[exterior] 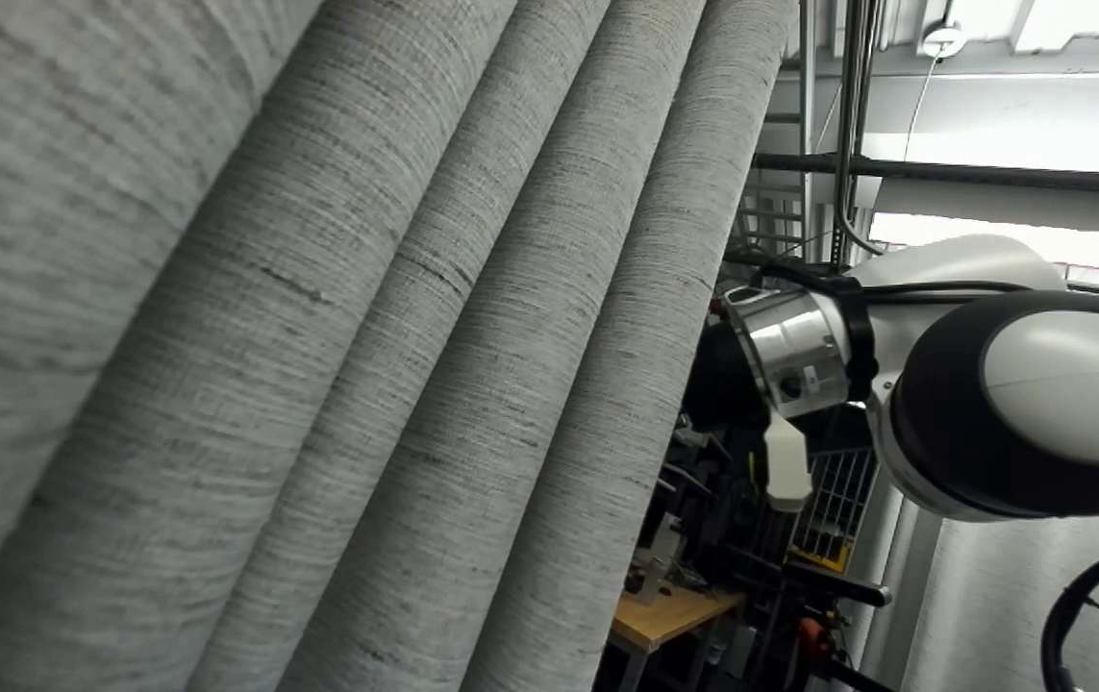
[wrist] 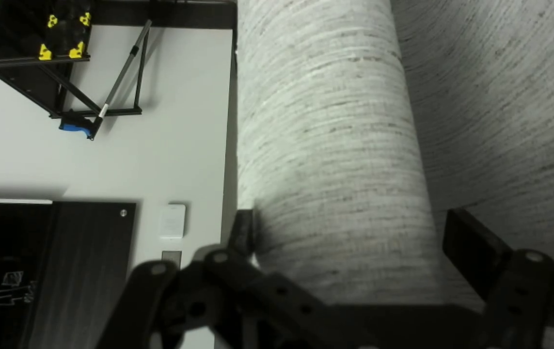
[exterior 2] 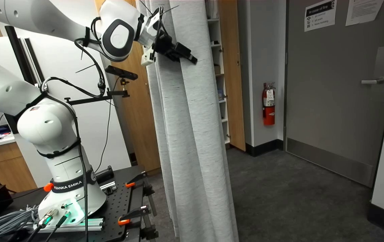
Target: Pull the curtain to the right
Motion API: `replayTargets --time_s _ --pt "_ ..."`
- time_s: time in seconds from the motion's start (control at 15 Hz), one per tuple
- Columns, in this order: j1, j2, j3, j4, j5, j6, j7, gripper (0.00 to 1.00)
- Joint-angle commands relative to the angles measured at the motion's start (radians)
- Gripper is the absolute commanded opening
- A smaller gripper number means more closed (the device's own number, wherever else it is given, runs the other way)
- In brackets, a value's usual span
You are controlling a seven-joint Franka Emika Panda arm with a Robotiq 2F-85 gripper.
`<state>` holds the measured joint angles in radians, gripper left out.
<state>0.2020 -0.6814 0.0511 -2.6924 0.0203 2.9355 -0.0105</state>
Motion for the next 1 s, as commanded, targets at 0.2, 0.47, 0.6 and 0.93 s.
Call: replayTargets --time_s 0.2,0.47,0.6,0.93 --pt "-0.003 0.002 0.004 -0.001 0.005 -0.003 -0.003 1.0" --pt "0.0 0.004 0.001 -0.001 0.008 -0.001 -0.003 1.0" --pt "-0.002 0.005 0.002 -0.003 0.009 0.002 0.0 1.0" --pt "-0.013 0.01 0.007 -0.006 0.009 0.017 0.009 0.51"
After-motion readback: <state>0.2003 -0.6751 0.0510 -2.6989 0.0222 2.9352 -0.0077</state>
